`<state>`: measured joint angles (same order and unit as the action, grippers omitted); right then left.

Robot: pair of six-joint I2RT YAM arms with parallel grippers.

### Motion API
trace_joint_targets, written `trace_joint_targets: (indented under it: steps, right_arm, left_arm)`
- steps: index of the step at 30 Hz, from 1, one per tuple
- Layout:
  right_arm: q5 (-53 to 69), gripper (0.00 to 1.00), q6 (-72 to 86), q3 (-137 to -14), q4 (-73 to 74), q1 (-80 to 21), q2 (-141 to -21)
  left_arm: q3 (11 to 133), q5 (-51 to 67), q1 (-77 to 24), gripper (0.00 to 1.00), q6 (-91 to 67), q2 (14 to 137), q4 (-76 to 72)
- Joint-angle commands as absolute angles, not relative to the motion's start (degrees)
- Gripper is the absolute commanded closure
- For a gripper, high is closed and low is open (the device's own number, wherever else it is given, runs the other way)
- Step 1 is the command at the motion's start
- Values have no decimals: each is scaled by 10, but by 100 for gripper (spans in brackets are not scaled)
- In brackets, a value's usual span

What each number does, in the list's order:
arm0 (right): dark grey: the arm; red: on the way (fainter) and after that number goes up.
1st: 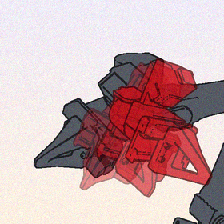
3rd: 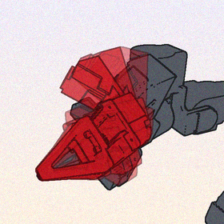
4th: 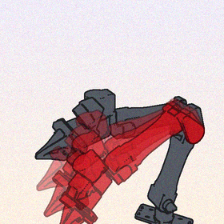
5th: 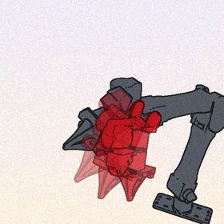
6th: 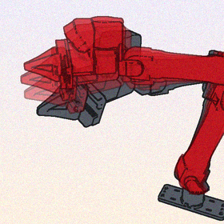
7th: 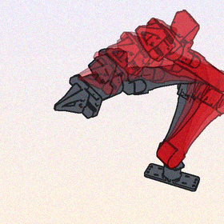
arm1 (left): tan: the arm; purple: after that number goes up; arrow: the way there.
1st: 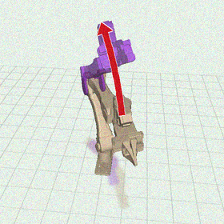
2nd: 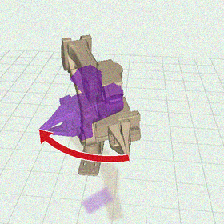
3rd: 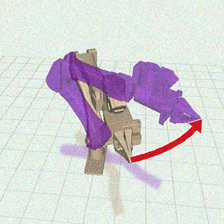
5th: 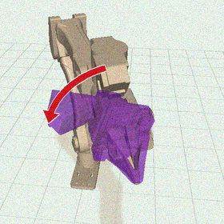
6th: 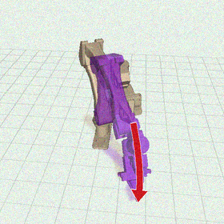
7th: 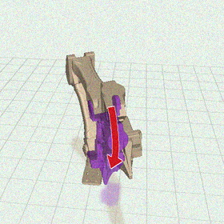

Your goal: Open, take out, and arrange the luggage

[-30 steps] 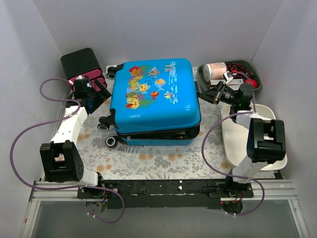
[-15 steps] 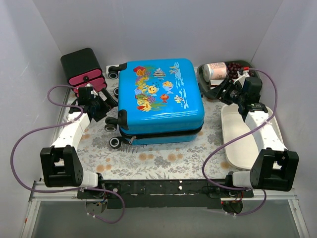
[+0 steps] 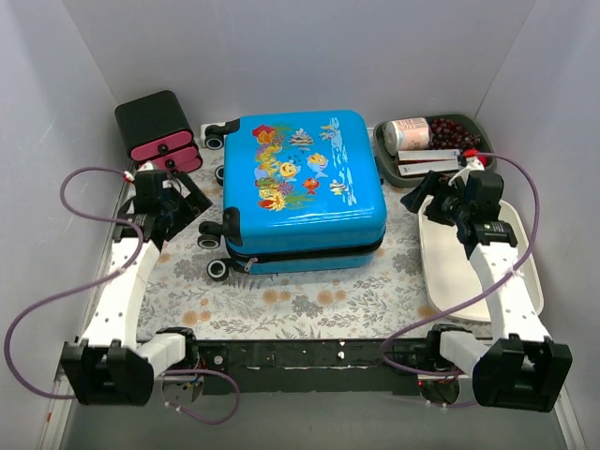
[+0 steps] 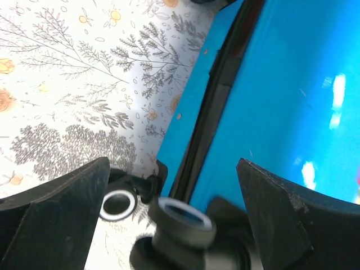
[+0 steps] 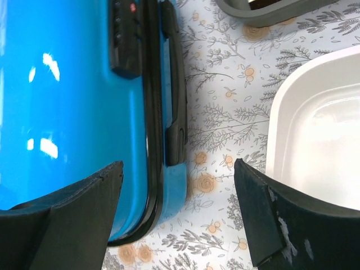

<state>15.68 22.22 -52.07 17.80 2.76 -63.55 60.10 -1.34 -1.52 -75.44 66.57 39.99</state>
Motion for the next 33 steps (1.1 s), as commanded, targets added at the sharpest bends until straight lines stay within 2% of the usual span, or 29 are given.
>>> trace_joint_targets:
  steps: [1,2,4,5,7,9,15,18,21,24,28,31,33]
  right_arm:
    - [186,14,196,-496,167,28,-575]
    - [193,15,189,-497,175,28,-567]
    - [213,16,185,-499,180,27,-564]
    - [221,16,179,-500,181,27,-567]
    - [235,16,177,-507,185,27,-576]
    - [250,16,171,-514,192,27,-577]
    - [236,16,135,-548,221,11,-567]
    - [219,16,127,-567,237,-16,-572]
    - [214,16,125,-578,243,-34,-576]
    - [201,16,124,-584,243,-52,-575]
    - [200,18,123,-586,247,-54,-570]
    - [201,19,120,-585,246,-54,-563]
    - [205,19,113,-584,246,-55,-558]
  left_arm:
    - [596,-4,-17,2,-744,533,449]
    - [571,68,-17,2,-732,514,435]
    - [541,140,-17,2,-731,462,423]
    - [524,226,-18,2,-728,448,401]
    - [471,305,-18,2,-734,416,382]
    - [426,359,-18,2,-734,399,372]
    - [348,407,-18,2,-721,364,390]
    - [323,414,-18,3,-724,358,374]
    - [308,419,-20,8,-746,369,338]
    - [290,417,-39,18,-780,388,294]
    - [279,347,-79,24,-822,397,252]
    - [279,248,-134,26,-858,416,249]
    - [264,202,-180,31,-894,433,220]
